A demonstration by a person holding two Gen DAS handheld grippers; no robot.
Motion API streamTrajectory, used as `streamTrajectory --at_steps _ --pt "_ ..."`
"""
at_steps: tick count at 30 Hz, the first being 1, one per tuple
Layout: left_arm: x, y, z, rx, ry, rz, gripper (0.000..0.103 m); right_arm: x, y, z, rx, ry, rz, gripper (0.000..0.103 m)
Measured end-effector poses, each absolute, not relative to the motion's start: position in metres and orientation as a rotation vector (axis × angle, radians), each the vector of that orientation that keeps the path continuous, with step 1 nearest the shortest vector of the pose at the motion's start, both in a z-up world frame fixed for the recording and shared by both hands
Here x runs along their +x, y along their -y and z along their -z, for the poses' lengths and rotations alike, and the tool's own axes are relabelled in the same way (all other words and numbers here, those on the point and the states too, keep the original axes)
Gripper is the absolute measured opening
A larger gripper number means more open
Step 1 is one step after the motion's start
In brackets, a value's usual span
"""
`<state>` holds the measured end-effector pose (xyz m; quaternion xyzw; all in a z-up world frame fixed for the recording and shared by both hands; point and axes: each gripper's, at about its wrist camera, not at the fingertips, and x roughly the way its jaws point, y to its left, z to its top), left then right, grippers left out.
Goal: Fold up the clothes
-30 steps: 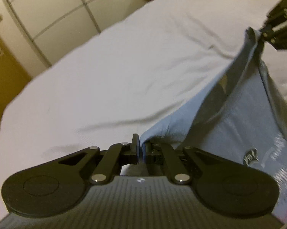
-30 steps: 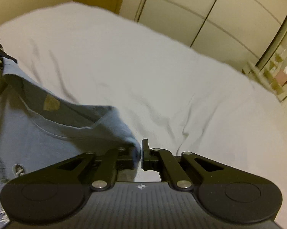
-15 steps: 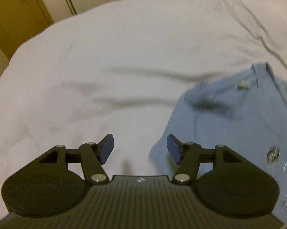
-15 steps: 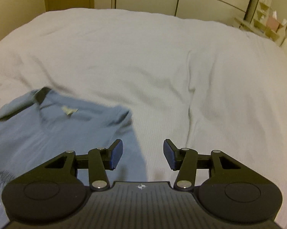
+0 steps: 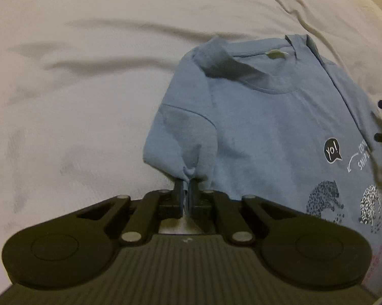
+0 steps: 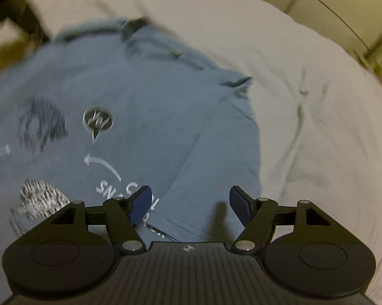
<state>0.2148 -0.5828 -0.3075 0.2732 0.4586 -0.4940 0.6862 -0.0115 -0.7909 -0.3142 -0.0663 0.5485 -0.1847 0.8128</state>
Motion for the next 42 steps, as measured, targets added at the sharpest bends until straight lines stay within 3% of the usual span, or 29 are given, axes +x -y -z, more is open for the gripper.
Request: streamTrajectory --at_steps 6,9,10,11,18,19,20,24,30,42 --pt "0.25 0.555 0.257 0.656 -0.902 0.96 0.001 -0.001 0.777 0.343 -0.343 -1.253 0.317 0.07" --pt "0.264 0.549 0.248 0.676 -0.882 0.885 0.0 -0.004 0.79 0.342 -0.317 -1.267 0.343 0.038" --pt "0.264 0.55 0.249 0.674 -0.884 0.878 0.001 -0.005 0.796 0.338 -0.304 -1.269 0.361 0.008" --pt "0.264 0.551 0.249 0.672 -0.886 0.871 0.001 -0.007 0.802 0.334 -0.29 -1.27 0.379 0.0" --pt "0.237 0.561 0.254 0.691 -0.897 0.897 0.001 -0.04 0.908 0.271 -0.315 -1.124 0.812 0.001" --pt "0.233 0.563 0.256 0.69 -0.898 0.9 0.001 -0.045 0.926 0.263 -0.267 -1.104 0.884 0.015" --pt "0.229 0.565 0.256 0.692 -0.898 0.903 0.001 -0.051 0.938 0.256 -0.212 -1.079 0.934 0.022" --pt "0.214 0.568 0.256 0.707 -0.898 0.915 0.004 -0.07 0.943 0.24 -0.068 -1.008 0.978 0.025" --pt "0.192 0.564 0.259 0.711 -0.927 0.923 0.008 -0.101 0.905 0.267 0.197 -1.005 0.86 0.05" --pt "0.139 0.535 0.247 0.788 -0.902 0.898 0.008 -0.144 0.957 0.315 0.704 -0.781 0.757 0.052"
